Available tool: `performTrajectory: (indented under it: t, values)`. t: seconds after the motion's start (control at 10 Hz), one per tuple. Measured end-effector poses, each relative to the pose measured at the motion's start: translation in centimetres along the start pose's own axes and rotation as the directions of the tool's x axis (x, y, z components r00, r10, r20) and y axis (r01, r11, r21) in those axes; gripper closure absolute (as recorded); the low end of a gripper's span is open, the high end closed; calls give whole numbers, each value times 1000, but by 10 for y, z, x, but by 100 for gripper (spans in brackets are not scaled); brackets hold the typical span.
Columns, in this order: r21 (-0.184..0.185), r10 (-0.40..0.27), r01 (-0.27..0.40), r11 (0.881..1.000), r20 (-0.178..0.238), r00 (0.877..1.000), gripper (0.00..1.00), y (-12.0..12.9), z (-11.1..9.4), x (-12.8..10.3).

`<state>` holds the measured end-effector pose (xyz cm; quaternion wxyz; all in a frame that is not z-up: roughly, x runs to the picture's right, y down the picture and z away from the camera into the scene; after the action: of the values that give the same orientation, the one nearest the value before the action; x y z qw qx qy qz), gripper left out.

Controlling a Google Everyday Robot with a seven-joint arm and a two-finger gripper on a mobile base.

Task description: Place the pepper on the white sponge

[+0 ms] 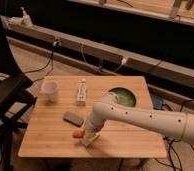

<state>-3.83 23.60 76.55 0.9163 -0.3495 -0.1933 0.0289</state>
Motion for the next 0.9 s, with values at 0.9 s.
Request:
performTrajectory:
  t: [0.9]
  values:
    - [66,-21,23,998,-36,999,57,0,-9,12]
